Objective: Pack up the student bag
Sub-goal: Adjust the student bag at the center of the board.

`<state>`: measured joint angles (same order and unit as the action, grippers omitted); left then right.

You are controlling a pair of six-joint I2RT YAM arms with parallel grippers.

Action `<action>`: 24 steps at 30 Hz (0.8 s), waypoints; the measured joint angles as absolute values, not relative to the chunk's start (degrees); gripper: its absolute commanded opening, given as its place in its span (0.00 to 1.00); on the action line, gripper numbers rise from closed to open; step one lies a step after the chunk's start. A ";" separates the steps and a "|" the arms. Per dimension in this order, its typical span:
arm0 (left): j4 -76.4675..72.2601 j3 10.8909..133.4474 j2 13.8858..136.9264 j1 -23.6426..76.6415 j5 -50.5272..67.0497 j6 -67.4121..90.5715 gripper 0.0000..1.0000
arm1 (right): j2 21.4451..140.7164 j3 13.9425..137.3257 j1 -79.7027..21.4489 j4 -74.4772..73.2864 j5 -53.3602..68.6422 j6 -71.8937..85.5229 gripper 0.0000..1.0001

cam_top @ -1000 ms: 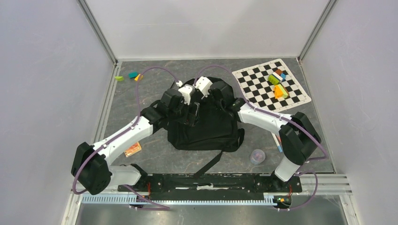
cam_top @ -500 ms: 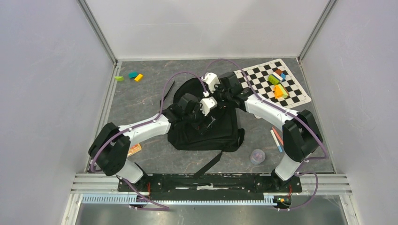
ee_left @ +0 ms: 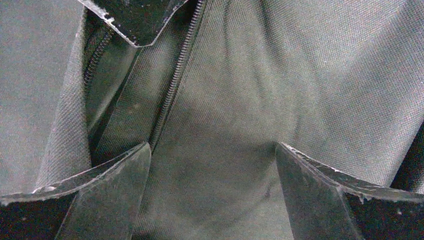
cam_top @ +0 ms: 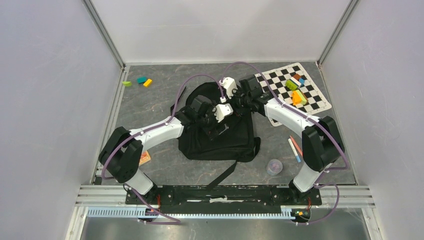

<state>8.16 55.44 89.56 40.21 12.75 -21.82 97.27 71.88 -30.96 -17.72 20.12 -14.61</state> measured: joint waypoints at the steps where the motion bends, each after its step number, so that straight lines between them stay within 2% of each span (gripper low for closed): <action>1: 8.93 56.23 90.15 40.01 13.19 -22.31 1.00 | 97.30 71.90 -30.83 -17.74 20.14 -14.59 0.00; 3: 10.94 58.52 91.79 39.70 14.26 -23.40 0.98 | 97.36 71.88 -30.26 -17.85 20.12 -14.57 0.00; 5: 13.17 60.93 93.45 39.46 15.44 -24.18 0.90 | 97.47 71.88 -29.58 -17.98 20.01 -14.37 0.00; 11: 18.37 63.72 94.74 39.00 18.74 -24.25 0.44 | 97.56 71.88 -29.15 -18.68 19.25 -14.33 0.00; 18: 23.55 63.02 90.74 38.81 21.30 -20.05 0.18 | 97.56 71.88 -30.15 -18.06 19.22 -14.33 0.00; 20: 24.40 61.78 88.27 38.72 21.80 -18.72 0.19 | 97.56 71.77 -30.30 -17.80 19.22 -14.28 0.00; 21: 24.60 60.88 86.74 38.72 22.02 -18.24 0.29 | 97.56 71.75 -30.33 -17.63 19.20 -14.20 0.00; 22: 24.73 60.45 86.00 38.72 22.04 -18.00 0.43 | 97.56 71.64 -30.33 -17.54 19.20 -14.15 0.00; 24: 24.71 58.76 83.40 38.72 21.32 -17.08 0.58 | 97.49 71.29 -30.33 -17.17 19.22 -13.87 0.00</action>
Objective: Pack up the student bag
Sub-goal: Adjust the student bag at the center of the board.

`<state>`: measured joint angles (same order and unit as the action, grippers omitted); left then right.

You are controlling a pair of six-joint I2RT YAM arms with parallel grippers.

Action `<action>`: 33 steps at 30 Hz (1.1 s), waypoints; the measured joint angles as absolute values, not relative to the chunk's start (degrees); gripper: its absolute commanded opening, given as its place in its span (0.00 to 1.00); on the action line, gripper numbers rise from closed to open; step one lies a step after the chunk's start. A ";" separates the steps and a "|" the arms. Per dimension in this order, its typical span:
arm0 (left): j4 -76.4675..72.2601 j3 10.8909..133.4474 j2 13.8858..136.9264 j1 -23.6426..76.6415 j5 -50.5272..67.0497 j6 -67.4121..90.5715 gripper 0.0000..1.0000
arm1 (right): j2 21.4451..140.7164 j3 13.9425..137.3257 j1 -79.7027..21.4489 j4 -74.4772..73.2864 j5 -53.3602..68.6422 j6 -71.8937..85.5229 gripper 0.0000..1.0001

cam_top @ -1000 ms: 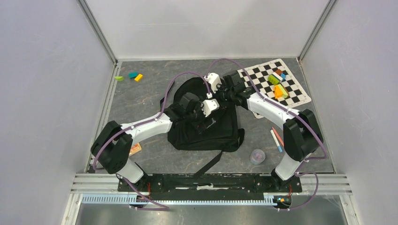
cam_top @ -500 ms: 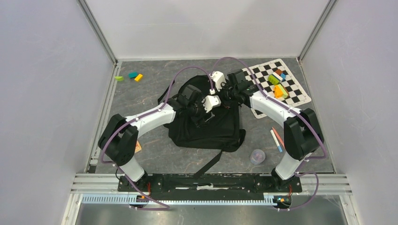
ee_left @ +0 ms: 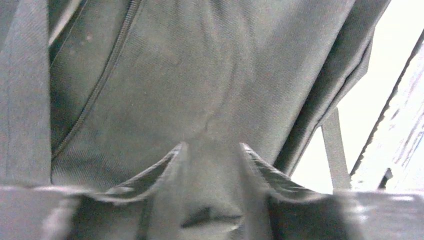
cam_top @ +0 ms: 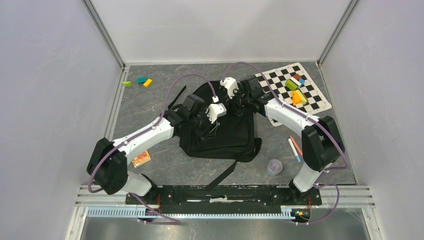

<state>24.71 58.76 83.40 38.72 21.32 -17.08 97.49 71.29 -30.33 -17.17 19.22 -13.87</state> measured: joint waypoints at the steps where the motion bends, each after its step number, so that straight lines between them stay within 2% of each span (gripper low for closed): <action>1: 24.71 58.24 82.46 38.72 20.93 -16.75 0.65 | 97.49 71.09 -30.30 -16.93 19.20 -13.69 0.00; 4: 24.08 57.54 80.47 38.72 19.27 -15.66 0.86 | 97.49 70.98 -30.33 -16.75 19.16 -12.73 0.00; 6: 23.22 57.63 80.29 38.70 17.87 -14.68 0.95 | 97.30 70.98 -30.33 -16.80 18.98 -11.70 0.00; 8: 22.87 57.82 80.29 38.70 15.42 -12.95 0.99 | 96.64 70.98 -30.33 -16.82 18.44 -10.39 0.00; 15: 20.40 56.25 73.01 38.70 3.33 3.05 1.00 | 91.05 71.00 -30.92 -17.63 12.60 -5.21 0.00; 22: 16.45 42.96 55.22 38.70 -3.05 23.00 1.00 | 88.66 71.00 -31.38 -18.20 5.21 0.21 0.00; 29: 15.03 32.71 55.75 38.70 -3.88 32.80 1.00 | 84.51 66.85 -36.80 -15.66 -5.15 7.03 0.00; 31: 12.58 30.28 57.17 38.70 -3.92 34.89 0.97 | 82.43 64.23 -39.22 -13.76 -8.14 9.41 0.00; 33: 11.07 29.52 59.64 38.70 -4.21 35.83 0.84 | 80.93 62.17 -41.41 -12.43 -10.57 11.44 0.00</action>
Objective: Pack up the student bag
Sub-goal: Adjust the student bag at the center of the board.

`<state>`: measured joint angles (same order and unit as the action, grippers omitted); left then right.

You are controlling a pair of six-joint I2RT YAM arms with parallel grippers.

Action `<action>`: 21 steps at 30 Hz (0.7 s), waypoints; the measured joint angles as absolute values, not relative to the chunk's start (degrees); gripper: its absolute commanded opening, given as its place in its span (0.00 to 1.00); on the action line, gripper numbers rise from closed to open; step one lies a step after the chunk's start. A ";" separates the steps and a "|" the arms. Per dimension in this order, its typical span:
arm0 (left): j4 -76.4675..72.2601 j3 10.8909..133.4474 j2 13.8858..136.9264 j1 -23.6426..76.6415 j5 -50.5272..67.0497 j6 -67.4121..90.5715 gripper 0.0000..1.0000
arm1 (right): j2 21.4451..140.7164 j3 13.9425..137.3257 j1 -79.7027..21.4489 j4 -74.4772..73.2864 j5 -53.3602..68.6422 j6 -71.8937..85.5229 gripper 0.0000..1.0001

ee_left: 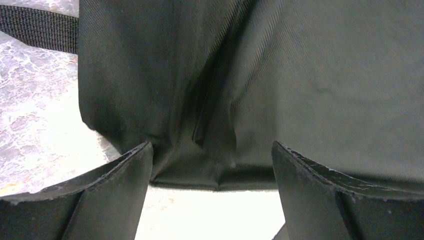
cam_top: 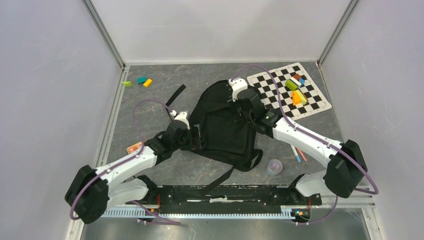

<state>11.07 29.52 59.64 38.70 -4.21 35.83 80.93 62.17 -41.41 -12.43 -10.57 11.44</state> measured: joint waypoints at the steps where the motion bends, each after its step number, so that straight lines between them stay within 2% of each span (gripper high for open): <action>1: 10.07 29.52 61.41 38.70 -4.73 36.10 0.74 | 80.31 61.34 -42.74 -11.88 -11.81 12.49 0.00; 7: 6.17 30.17 69.10 36.82 -9.08 35.31 0.23 | 77.19 58.33 -47.07 -10.02 -15.20 16.40 0.00; 10: 3.36 33.21 73.69 34.83 -8.84 33.26 0.06 | 74.67 55.61 -47.37 -9.08 -15.77 17.63 0.00; 11: 2.35 34.74 75.64 33.87 -8.62 32.29 0.04 | 73.97 54.78 -47.37 -8.93 -16.05 17.85 0.00; 19: 0.47 49.36 88.77 29.30 -5.80 24.16 0.02 | 68.55 46.68 -47.64 -6.83 -18.79 19.88 0.00; 20: 0.99 51.29 89.78 29.21 -5.61 22.98 0.04 | 68.07 45.82 -47.64 -6.57 -19.35 20.03 0.00; 21: 1.65 53.32 90.72 29.21 -5.45 21.69 0.18 | 67.68 45.08 -47.64 -6.46 -19.97 20.16 0.00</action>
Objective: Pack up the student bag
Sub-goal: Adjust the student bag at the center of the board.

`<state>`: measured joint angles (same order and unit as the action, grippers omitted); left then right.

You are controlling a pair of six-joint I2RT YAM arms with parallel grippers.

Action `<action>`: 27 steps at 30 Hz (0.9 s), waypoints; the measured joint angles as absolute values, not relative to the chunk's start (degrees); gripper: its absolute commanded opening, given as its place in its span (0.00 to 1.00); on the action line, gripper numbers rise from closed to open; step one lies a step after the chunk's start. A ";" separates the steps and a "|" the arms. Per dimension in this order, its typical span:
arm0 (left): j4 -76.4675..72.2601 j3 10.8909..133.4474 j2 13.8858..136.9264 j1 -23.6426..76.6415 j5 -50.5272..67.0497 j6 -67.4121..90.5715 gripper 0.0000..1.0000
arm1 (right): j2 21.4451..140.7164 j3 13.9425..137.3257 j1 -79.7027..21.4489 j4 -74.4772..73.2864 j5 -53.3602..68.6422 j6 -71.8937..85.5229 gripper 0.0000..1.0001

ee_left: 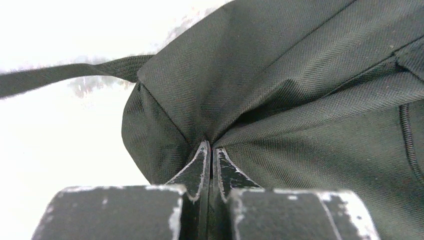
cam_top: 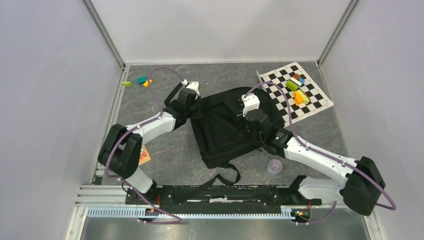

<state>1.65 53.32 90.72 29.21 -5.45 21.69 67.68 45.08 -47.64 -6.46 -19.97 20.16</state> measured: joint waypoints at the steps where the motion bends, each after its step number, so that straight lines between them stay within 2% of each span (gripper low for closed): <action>1: 2.26 55.20 91.46 29.21 -5.34 20.58 0.39 | 67.35 44.42 -47.66 -6.48 -20.91 20.23 0.00; 2: 3.09 56.75 91.94 29.26 -5.28 19.46 0.58 | 67.11 43.97 -47.66 -6.52 -21.76 20.23 0.00; 4: 3.90 58.65 92.14 29.19 -5.39 17.67 0.77 | 66.87 43.16 -47.64 -7.05 -23.97 20.08 0.00; 7: 4.16 59.02 90.39 29.10 -5.45 16.47 0.90 | 66.87 42.26 -47.35 -8.69 -26.41 19.59 0.00; 11: 4.16 56.01 84.93 31.05 -4.82 16.71 0.96 | 67.99 41.10 -45.69 -10.09 -26.96 18.35 0.06; 17: 3.84 46.15 74.17 33.65 -0.64 21.80 0.99 | 71.94 40.66 -39.94 -10.94 -21.87 14.81 0.20; 27: 3.29 34.76 64.97 33.47 6.74 27.92 0.98 | 75.09 40.77 -33.56 -10.70 -7.18 7.20 0.60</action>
